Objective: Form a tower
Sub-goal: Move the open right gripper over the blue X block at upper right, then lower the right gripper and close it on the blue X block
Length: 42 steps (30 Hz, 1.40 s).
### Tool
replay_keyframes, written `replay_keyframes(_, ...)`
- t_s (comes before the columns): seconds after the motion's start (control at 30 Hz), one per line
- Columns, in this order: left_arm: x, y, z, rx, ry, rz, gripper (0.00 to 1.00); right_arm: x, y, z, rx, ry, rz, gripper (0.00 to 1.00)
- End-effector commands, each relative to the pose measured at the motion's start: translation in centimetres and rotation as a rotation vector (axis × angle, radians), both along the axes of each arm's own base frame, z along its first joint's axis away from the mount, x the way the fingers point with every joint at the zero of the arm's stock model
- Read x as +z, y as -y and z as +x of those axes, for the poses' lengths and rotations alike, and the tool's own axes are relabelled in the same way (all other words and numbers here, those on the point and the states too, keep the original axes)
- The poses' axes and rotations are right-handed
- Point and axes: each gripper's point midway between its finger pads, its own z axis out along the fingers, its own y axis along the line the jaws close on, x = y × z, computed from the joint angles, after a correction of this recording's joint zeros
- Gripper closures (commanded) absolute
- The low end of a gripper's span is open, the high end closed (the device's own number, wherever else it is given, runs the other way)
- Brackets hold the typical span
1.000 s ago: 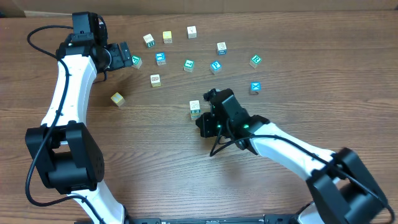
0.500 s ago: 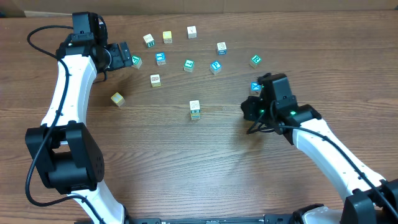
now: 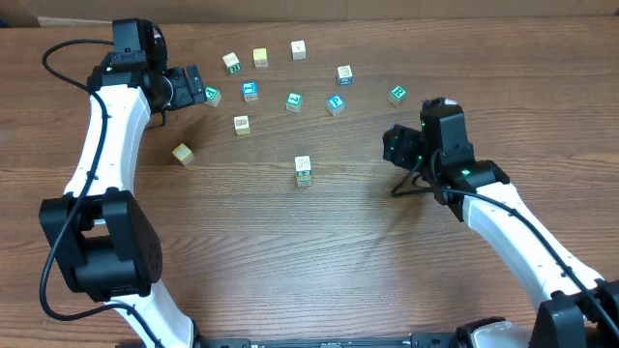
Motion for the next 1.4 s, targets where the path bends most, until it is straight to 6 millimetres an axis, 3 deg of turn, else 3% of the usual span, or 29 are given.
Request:
replay_keyframes(0.0,1.3,0.3,0.0,0.001,0.031,-0.002,0.0,1.0,0.5,1.2,-0.027,0.05,-0.016,0.16)
replay_keyframes(0.23,1.3,0.3,0.0,0.001,0.031,-0.002,0.0,0.4,2.9,2.9,-0.141,0.101,-0.121,0.14)
replay_keyframes(0.53,1.3,0.3,0.0,0.002,0.031,-0.002,0.0,-3.0,2.4,4.1,-0.089,0.065,-0.171,0.14)
replay_keyframes(0.63,1.3,0.3,0.0,0.002,0.031,-0.002,0.0,-3.7,2.1,4.2,0.003,0.061,-0.238,0.15)
replay_keyframes(0.83,1.3,0.3,0.0,0.001,0.031,-0.002,0.0,-5.5,2.1,4.5,0.084,0.044,-0.316,0.3)
replay_keyframes(1.07,1.3,0.3,0.0,0.001,0.031,-0.002,0.0,-7.5,1.8,5.0,0.094,0.028,-0.316,0.3)
replay_keyframes(1.37,1.3,0.3,0.0,0.001,0.031,-0.002,0.0,-8.0,1.5,5.0,0.109,0.019,-0.303,0.36)
